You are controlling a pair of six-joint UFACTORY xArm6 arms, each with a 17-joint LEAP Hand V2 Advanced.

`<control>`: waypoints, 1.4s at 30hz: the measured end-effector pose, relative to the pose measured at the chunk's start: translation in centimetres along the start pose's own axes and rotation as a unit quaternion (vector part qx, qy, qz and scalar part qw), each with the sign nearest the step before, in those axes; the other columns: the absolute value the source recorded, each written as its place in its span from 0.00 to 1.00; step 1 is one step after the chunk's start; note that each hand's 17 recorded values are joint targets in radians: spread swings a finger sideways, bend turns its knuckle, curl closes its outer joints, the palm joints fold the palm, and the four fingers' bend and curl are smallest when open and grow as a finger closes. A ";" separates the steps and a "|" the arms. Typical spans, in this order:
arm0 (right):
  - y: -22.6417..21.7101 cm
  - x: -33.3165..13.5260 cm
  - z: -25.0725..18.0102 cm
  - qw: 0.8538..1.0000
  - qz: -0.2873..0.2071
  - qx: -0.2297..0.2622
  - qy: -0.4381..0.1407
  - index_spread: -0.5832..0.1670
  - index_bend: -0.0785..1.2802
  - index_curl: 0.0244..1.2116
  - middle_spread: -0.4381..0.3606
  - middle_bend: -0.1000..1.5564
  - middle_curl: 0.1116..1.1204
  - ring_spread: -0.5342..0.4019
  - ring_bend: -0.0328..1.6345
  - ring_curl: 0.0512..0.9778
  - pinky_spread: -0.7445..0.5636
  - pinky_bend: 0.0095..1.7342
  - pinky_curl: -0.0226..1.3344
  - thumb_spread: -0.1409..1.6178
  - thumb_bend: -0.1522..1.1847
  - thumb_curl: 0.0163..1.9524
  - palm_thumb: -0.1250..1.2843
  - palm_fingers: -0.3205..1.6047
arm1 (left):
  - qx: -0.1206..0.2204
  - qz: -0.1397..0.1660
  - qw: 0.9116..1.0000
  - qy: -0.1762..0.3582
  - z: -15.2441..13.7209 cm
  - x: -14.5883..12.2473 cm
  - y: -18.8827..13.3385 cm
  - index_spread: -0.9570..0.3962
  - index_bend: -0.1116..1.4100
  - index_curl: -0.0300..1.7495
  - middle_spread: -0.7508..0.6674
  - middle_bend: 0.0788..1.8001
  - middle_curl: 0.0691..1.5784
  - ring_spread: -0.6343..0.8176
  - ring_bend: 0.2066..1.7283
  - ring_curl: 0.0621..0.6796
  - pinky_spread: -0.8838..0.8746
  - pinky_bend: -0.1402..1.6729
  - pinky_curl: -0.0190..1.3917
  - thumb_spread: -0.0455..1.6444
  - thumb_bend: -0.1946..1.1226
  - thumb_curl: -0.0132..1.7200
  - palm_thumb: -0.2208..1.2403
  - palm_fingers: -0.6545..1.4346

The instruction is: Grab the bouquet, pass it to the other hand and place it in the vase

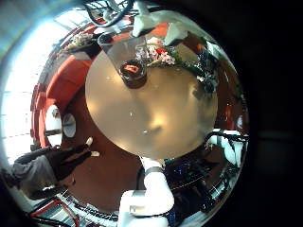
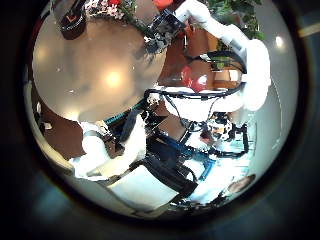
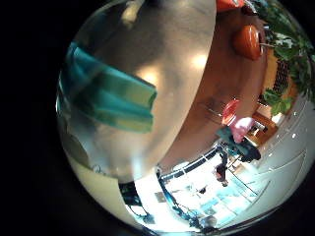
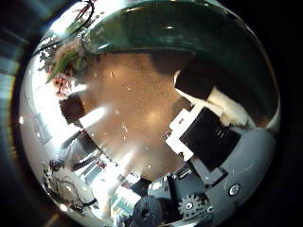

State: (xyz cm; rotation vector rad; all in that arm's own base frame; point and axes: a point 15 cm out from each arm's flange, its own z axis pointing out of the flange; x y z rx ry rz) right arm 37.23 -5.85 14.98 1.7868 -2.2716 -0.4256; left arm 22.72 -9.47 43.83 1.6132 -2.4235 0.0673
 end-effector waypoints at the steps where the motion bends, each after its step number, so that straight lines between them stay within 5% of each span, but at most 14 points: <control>1: 0.1 0.1 0.1 1.000 -0.001 -0.002 0.004 0.32 0.22 0.42 0.38 0.42 0.42 0.34 0.57 0.39 0.44 0.35 0.18 0.65 0.10 0.24 0.66 0.59 | 0.000 0.000 1.000 0.000 0.0 0.0 0.0 0.81 0.19 0.23 0.85 0.06 0.16 0.86 0.16 0.22 0.82 0.18 0.22 0.66 0.13 0.21 0.42 0.37; 5: 0.2 0.1 0.1 1.000 0.001 -0.006 0.020 0.23 0.24 0.44 0.32 0.44 0.44 0.30 0.59 0.41 0.29 0.47 0.22 0.64 0.10 0.25 0.69 0.77 | 0.000 0.000 1.000 0.000 0.0 0.0 0.0 0.81 0.19 0.23 0.85 0.06 0.16 0.86 0.16 0.22 0.82 0.18 0.22 0.66 0.13 0.21 0.42 0.37; 9: 0.1 0.5 0.1 0.999 0.005 -0.006 0.033 0.17 0.42 0.56 0.28 0.56 0.53 0.29 0.64 0.47 0.24 0.56 0.28 0.62 0.11 0.26 0.73 0.89 | -0.001 0.000 1.000 0.000 -0.1 0.0 0.1 0.81 0.19 0.23 0.85 0.06 0.16 0.86 0.16 0.22 0.82 0.18 0.22 0.66 0.13 0.21 0.42 0.37; 16: -0.8 0.4 -2.4 0.999 0.009 0.032 0.023 0.19 0.69 0.74 0.27 0.74 0.68 0.29 0.77 0.60 0.33 0.75 0.40 0.60 0.15 0.30 0.86 0.81 | 0.000 0.000 1.000 0.000 -0.1 0.0 0.1 0.81 0.19 0.23 0.85 0.06 0.16 0.86 0.16 0.22 0.82 0.18 0.22 0.66 0.13 0.21 0.42 0.37; 22: -0.7 2.0 -10.2 0.988 0.023 0.154 0.007 0.26 0.81 0.80 0.31 0.82 0.73 0.31 0.83 0.67 0.38 0.80 0.46 0.60 0.17 0.34 0.92 0.77 | 0.001 0.000 1.000 0.000 -0.1 -0.1 0.2 0.81 0.19 0.23 0.85 0.06 0.16 0.86 0.16 0.22 0.82 0.18 0.22 0.66 0.13 0.21 0.42 0.37; 25: 0.9 2.1 -12.9 0.984 0.013 0.175 -0.002 0.29 0.83 0.82 0.33 0.84 0.74 0.32 0.84 0.70 0.40 0.80 0.48 0.60 0.17 0.36 0.93 0.76 | 0.002 -0.003 1.000 0.000 0.0 -0.4 0.0 0.81 0.19 0.23 0.85 0.06 0.16 0.86 0.16 0.22 0.82 0.18 0.22 0.66 0.13 0.21 0.42 0.37; 33: 4.4 -0.4 -21.4 0.966 -0.032 0.207 -0.149 0.36 0.87 0.82 0.36 0.87 0.73 0.33 0.87 0.74 0.42 0.80 0.53 0.58 0.16 0.41 0.94 0.75 | -0.002 -0.008 1.000 0.001 0.1 -0.6 -0.5 0.81 0.19 0.23 0.85 0.06 0.16 0.86 0.16 0.22 0.82 0.18 0.22 0.66 0.13 0.21 0.42 0.37; 42: 5.5 -1.6 -27.5 0.915 -0.052 0.266 -0.299 0.41 0.89 0.81 0.38 0.89 0.71 0.34 0.87 0.75 0.44 0.78 0.58 0.57 0.16 0.47 0.94 0.75 | 0.010 -0.013 1.000 0.002 -0.7 -0.6 -0.5 0.81 0.19 0.23 0.84 0.06 0.16 0.86 0.16 0.23 0.82 0.19 0.22 0.67 0.13 0.21 0.41 0.37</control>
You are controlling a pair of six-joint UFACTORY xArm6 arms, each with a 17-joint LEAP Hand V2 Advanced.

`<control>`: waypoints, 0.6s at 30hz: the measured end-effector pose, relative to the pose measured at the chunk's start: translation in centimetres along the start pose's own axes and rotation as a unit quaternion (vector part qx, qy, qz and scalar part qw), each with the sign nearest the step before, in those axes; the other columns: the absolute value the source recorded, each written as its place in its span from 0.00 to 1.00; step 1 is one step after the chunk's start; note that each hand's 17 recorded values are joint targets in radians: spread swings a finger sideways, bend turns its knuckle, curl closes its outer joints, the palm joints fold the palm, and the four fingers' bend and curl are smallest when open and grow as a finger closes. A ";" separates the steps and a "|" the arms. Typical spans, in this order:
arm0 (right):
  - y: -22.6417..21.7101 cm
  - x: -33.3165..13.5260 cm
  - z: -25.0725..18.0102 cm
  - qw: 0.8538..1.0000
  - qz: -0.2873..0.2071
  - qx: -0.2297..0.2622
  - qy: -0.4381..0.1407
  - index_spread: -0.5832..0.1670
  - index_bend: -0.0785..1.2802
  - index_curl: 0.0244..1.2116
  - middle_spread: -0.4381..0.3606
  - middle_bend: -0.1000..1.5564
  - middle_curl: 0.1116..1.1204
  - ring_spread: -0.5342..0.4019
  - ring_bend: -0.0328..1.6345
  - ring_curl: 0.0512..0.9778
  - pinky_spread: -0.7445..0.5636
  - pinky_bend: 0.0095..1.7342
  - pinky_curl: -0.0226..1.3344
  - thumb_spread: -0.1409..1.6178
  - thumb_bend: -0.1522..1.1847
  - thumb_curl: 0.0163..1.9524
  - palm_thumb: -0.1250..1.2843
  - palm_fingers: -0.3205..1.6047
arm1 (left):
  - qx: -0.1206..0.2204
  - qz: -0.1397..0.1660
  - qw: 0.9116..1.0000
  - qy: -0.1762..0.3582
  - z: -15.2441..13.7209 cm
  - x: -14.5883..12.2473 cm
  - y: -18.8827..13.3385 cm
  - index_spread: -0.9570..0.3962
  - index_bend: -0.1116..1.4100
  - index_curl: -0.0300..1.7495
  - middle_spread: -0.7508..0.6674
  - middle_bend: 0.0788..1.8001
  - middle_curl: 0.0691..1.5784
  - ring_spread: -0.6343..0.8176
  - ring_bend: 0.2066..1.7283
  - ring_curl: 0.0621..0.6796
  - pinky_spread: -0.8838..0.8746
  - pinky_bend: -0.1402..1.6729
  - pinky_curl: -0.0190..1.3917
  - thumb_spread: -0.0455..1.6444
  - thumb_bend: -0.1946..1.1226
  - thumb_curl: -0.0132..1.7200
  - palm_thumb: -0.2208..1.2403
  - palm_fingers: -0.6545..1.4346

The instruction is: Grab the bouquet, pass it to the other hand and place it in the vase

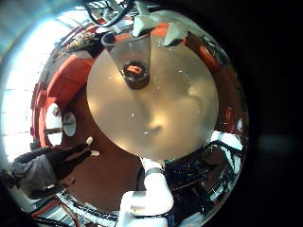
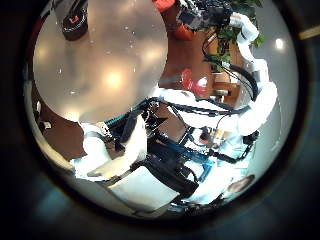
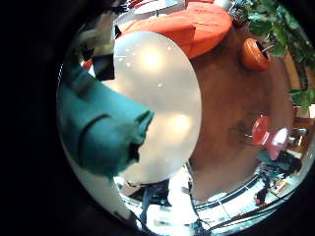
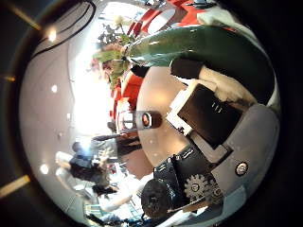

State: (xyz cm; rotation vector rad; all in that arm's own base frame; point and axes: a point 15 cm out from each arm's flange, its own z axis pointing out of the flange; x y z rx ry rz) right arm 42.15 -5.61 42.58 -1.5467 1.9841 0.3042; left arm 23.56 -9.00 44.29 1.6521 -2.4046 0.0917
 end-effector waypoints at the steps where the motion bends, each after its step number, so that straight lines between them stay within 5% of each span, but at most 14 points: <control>1: -0.1 -0.5 -0.4 1.000 0.002 0.006 -0.021 0.41 0.89 0.81 0.38 0.89 0.71 0.35 0.87 0.75 0.44 0.78 0.59 0.56 0.15 0.48 0.93 0.75 | 0.002 -0.003 1.000 0.003 0.0 -0.1 -0.1 0.81 0.19 0.23 0.84 0.06 0.16 0.86 0.16 0.23 0.82 0.19 0.22 0.67 0.13 0.21 0.41 0.38; 6: -0.1 -3.8 -2.5 0.988 0.000 0.021 -0.155 0.43 0.90 0.80 0.38 0.89 0.70 0.35 0.87 0.76 0.45 0.77 0.61 0.56 0.15 0.50 0.93 0.75 | 0.015 -0.001 0.999 0.036 -0.3 1.1 -1.1 0.81 0.20 0.23 0.83 0.06 0.16 0.85 0.17 0.23 0.82 0.18 0.22 0.67 0.13 0.21 0.41 0.39; 12: 1.1 -8.0 -4.3 0.955 -0.065 0.010 -0.288 0.44 0.90 0.79 0.39 0.90 0.69 0.35 0.87 0.76 0.45 0.75 0.64 0.56 0.15 0.54 0.92 0.75 | 0.042 0.001 0.995 0.087 -1.8 2.7 -2.4 0.81 0.19 0.23 0.81 0.06 0.16 0.84 0.17 0.23 0.81 0.18 0.22 0.67 0.13 0.21 0.41 0.41; 18: 3.4 -9.8 -3.5 0.915 -0.062 -0.029 -0.397 0.45 0.91 0.79 0.40 0.90 0.68 0.35 0.88 0.76 0.45 0.74 0.66 0.56 0.15 0.57 0.91 0.75 | 0.119 0.003 0.981 0.152 -4.6 4.1 -5.3 0.80 0.19 0.23 0.79 0.07 0.17 0.83 0.19 0.24 0.80 0.19 0.22 0.68 0.13 0.20 0.39 0.43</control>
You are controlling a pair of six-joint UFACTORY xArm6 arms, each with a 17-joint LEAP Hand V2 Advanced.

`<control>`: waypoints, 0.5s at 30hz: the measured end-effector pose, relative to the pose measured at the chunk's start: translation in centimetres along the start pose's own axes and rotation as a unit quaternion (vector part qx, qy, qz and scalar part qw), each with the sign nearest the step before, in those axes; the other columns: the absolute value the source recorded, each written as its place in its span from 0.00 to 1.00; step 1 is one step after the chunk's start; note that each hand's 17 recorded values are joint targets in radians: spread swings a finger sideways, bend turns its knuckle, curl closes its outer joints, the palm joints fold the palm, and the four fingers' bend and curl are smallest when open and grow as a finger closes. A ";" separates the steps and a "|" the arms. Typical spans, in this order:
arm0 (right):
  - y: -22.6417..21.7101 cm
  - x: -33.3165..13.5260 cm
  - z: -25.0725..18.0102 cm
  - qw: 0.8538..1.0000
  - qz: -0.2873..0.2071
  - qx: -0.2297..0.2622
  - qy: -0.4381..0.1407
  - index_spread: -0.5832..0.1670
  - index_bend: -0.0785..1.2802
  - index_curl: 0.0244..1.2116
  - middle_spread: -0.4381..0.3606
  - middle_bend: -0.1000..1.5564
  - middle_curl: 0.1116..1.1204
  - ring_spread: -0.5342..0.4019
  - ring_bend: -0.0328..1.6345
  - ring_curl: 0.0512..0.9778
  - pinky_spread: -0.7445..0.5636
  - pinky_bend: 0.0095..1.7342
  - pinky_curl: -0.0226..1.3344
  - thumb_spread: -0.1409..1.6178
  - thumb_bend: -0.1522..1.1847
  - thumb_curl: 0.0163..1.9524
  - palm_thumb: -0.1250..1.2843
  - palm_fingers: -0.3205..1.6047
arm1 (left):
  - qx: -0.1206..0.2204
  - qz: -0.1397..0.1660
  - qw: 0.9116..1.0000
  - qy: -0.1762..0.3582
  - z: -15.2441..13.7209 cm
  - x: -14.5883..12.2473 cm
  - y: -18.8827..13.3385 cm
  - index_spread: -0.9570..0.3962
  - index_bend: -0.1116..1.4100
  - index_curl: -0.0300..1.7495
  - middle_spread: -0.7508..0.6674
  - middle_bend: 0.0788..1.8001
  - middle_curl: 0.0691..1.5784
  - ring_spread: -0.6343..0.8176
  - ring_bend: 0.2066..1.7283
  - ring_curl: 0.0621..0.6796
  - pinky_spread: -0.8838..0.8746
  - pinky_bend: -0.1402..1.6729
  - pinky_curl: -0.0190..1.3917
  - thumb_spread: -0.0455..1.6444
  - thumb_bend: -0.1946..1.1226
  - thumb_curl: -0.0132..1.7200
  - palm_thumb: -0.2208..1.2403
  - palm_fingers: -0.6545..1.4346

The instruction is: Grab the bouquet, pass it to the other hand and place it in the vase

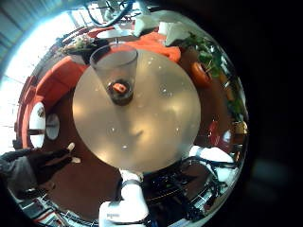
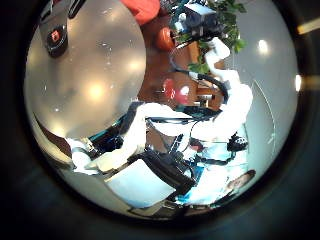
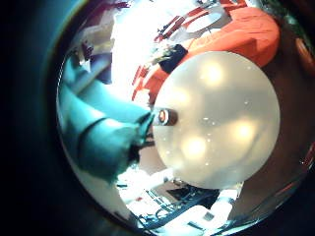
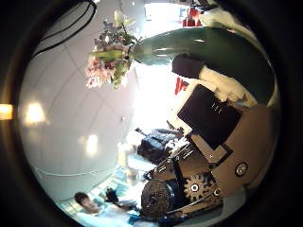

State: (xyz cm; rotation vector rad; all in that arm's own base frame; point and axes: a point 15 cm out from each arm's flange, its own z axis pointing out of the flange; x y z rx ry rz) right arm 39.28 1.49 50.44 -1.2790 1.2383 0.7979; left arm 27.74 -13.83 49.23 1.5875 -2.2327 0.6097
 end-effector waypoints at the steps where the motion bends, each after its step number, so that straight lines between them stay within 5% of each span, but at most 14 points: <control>1: 0.6 0.0 0.4 1.000 0.006 -0.007 -0.020 0.45 0.91 0.79 0.40 0.90 0.68 0.35 0.88 0.76 0.44 0.74 0.66 0.56 0.15 0.57 0.91 0.75 | 0.010 0.002 1.000 0.012 -0.2 0.4 -0.5 0.80 0.19 0.23 0.78 0.06 0.17 0.82 0.19 0.23 0.80 0.19 0.23 0.68 0.12 0.20 0.39 0.43; 9: 4.1 -2.0 2.6 0.990 -0.033 -0.077 -0.110 0.46 0.92 0.78 0.40 0.91 0.67 0.35 0.88 0.76 0.44 0.73 0.69 0.57 0.14 0.60 0.91 0.75 | 0.126 0.021 0.978 0.163 -4.4 4.5 -5.8 0.81 0.18 0.22 0.78 0.06 0.17 0.81 0.22 0.24 0.79 0.21 0.24 0.66 0.12 0.20 0.35 0.43; 15: 6.4 -3.0 3.1 0.978 -0.055 -0.127 -0.154 0.46 0.92 0.77 0.40 0.91 0.67 0.35 0.88 0.76 0.44 0.72 0.71 0.57 0.14 0.62 0.90 0.75 | 0.136 0.011 0.957 0.254 -5.0 5.1 -8.6 0.85 0.17 0.20 0.82 0.07 0.17 0.82 0.24 0.25 0.79 0.23 0.25 0.63 0.12 0.19 0.31 0.41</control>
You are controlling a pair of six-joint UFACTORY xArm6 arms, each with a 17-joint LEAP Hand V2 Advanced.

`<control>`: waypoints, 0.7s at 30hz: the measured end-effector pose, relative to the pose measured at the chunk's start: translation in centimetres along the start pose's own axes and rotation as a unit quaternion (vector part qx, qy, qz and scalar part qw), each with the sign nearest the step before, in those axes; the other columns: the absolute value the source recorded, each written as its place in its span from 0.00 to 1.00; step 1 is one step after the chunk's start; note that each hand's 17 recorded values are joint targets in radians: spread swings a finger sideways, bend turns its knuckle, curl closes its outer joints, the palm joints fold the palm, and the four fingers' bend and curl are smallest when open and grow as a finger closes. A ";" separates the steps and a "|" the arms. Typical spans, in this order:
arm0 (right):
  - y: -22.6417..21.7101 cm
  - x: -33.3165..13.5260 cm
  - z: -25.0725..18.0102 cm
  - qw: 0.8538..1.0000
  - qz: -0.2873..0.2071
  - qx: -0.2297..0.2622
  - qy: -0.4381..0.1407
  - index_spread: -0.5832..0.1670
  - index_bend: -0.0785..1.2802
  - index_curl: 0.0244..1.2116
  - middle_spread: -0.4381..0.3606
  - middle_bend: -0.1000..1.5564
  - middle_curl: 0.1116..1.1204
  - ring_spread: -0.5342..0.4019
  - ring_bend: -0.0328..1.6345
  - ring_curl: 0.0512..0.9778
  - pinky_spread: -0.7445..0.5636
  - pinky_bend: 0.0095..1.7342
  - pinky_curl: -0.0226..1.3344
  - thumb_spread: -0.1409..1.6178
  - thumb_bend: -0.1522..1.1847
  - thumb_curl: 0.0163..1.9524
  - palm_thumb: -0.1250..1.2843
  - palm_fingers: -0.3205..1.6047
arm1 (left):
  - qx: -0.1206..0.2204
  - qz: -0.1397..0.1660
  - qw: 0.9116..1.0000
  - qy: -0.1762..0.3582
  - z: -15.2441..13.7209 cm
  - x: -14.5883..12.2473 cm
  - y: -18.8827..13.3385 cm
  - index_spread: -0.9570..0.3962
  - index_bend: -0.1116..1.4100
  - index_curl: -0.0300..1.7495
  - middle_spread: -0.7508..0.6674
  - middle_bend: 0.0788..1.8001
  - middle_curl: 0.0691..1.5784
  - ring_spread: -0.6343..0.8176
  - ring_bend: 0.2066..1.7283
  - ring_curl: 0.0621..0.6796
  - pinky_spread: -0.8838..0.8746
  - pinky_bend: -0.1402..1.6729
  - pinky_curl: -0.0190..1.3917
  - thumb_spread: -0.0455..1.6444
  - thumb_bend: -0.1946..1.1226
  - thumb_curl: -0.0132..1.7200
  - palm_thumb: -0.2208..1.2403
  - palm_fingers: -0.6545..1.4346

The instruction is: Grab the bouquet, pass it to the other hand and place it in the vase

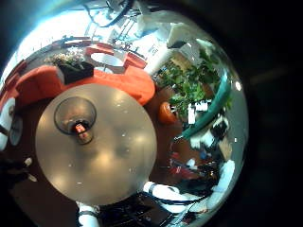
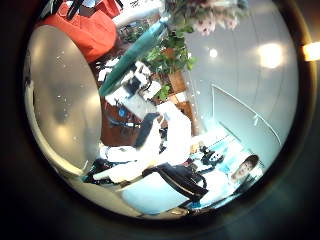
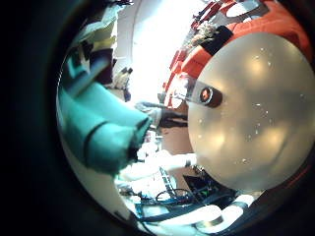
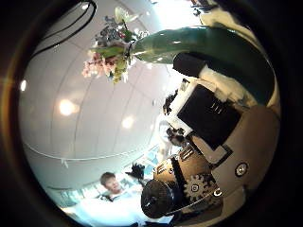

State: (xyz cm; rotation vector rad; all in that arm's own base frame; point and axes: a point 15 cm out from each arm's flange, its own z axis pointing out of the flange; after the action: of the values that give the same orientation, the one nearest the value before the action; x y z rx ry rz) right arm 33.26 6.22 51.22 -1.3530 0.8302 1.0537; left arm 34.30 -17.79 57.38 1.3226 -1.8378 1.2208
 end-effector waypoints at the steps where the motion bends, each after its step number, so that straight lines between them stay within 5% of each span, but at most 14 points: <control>1: 0.2 0.0 0.5 1.000 -0.001 -0.008 -0.004 0.47 0.92 0.77 0.40 0.91 0.67 0.35 0.88 0.76 0.44 0.71 0.72 0.57 0.14 0.63 0.90 0.75 | -0.002 -0.003 1.000 0.020 0.3 0.3 -0.3 0.85 0.17 0.20 0.82 0.07 0.17 0.82 0.25 0.26 0.79 0.23 0.25 0.62 0.12 0.19 0.31 0.41; 7: 0.7 0.2 3.1 0.999 -0.001 -0.048 -0.018 0.47 0.92 0.77 0.41 0.91 0.66 0.35 0.88 0.76 0.44 0.71 0.73 0.57 0.13 0.64 0.90 0.75 | -0.019 -0.019 0.991 0.129 0.5 1.9 -1.5 0.88 0.16 0.18 0.86 0.07 0.17 0.83 0.28 0.27 0.80 0.25 0.26 0.60 0.13 0.20 0.32 0.38; 11: 1.1 0.5 4.9 0.997 0.005 -0.071 -0.025 0.47 0.92 0.76 0.41 0.91 0.66 0.35 0.88 0.76 0.43 0.70 0.75 0.57 0.13 0.66 0.90 0.75 | -0.068 -0.020 0.976 0.206 0.9 4.1 -0.8 0.90 0.16 0.17 0.88 0.07 0.17 0.83 0.30 0.27 0.80 0.26 0.26 0.59 0.13 0.20 0.33 0.37; 21: 1.4 3.8 9.8 0.993 0.031 -0.118 -0.007 0.47 0.93 0.76 0.41 0.91 0.65 0.35 0.88 0.76 0.43 0.69 0.78 0.57 0.12 0.68 0.90 0.75 | -0.095 -0.049 0.961 0.255 1.4 5.2 -1.6 0.86 0.20 0.19 0.80 0.18 0.21 0.81 0.28 0.22 0.80 0.20 0.23 0.58 0.13 0.21 0.38 0.46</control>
State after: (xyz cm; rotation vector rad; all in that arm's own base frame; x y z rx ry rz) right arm 32.15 16.22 47.90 -1.5225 0.7595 1.2396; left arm 33.99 -21.40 61.67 0.8764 -1.4580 1.1652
